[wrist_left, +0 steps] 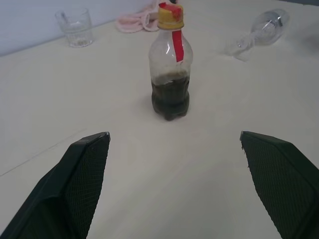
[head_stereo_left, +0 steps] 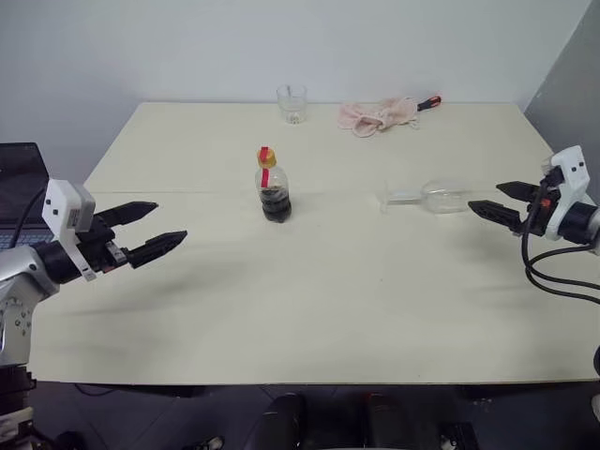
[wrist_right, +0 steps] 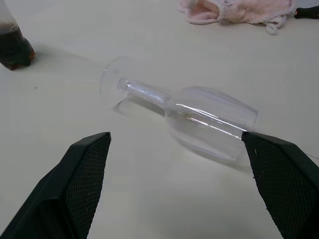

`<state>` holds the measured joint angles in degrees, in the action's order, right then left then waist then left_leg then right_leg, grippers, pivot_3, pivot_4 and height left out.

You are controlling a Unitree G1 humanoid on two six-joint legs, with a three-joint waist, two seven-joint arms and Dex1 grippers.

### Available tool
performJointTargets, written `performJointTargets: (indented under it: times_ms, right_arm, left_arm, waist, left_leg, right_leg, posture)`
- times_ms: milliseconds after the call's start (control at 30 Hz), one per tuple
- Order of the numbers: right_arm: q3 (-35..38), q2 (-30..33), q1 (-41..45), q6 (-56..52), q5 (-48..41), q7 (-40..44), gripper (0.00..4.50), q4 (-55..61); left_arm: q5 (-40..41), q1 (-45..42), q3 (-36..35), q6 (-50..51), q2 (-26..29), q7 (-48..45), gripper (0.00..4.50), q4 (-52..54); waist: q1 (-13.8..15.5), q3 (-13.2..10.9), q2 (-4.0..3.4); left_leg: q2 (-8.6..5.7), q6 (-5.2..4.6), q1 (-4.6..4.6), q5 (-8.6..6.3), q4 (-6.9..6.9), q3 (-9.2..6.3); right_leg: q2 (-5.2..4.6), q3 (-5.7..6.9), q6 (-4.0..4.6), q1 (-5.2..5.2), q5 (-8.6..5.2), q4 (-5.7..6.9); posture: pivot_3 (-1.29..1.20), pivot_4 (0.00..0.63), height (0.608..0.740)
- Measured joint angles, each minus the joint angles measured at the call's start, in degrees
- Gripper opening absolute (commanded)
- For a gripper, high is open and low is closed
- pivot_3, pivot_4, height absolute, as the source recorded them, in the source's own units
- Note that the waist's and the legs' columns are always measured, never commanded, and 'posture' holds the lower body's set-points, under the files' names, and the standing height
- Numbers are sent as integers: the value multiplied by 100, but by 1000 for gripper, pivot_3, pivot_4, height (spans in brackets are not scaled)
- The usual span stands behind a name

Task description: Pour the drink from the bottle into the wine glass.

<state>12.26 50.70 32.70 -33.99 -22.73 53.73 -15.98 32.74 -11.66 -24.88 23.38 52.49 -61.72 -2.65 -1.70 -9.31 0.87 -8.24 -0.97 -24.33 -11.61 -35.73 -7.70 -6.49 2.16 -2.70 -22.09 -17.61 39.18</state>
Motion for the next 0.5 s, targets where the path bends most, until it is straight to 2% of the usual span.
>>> performJointTargets:
  times_ms: [267,367,433,500]
  right_arm:
    - [-60,-11,-3,-39,-6,62,4500,52]
    - [-210,-90,-19,-198,-71,124,4500,484]
    - [-436,-288,-19,-362,-168,134,4500,1012]
    - [-726,-656,-43,-669,-368,88,4500,1799]
  left_arm:
    - [-95,-295,71,-74,-164,259,4485,-151]
    - [-798,-838,451,-731,-860,1138,4485,-415]
    - [-1246,-1239,732,-1100,-1443,1903,4485,-681]
    - [-1447,-1271,985,-1289,-1987,2259,4485,-737]
  waist:
    - [1,0,0]
    - [24,0,-4]
    - [47,-1,3]
    - [19,1,4]
  left_leg:
    - [0,1,0,1,-4,1]
    - [0,2,0,1,-11,-1]
    - [1,4,-5,3,-21,-4]
    - [-1,19,-7,12,-26,4]
  right_leg:
    - [0,0,-7,3,10,-5]
    - [0,6,-11,11,18,-7]
    - [1,10,-18,12,26,-7]
    - [1,-3,-24,12,30,-17]
  posture:
    - [0,150,740]
    - [0,150,740]
    - [0,150,740]
    - [0,150,740]
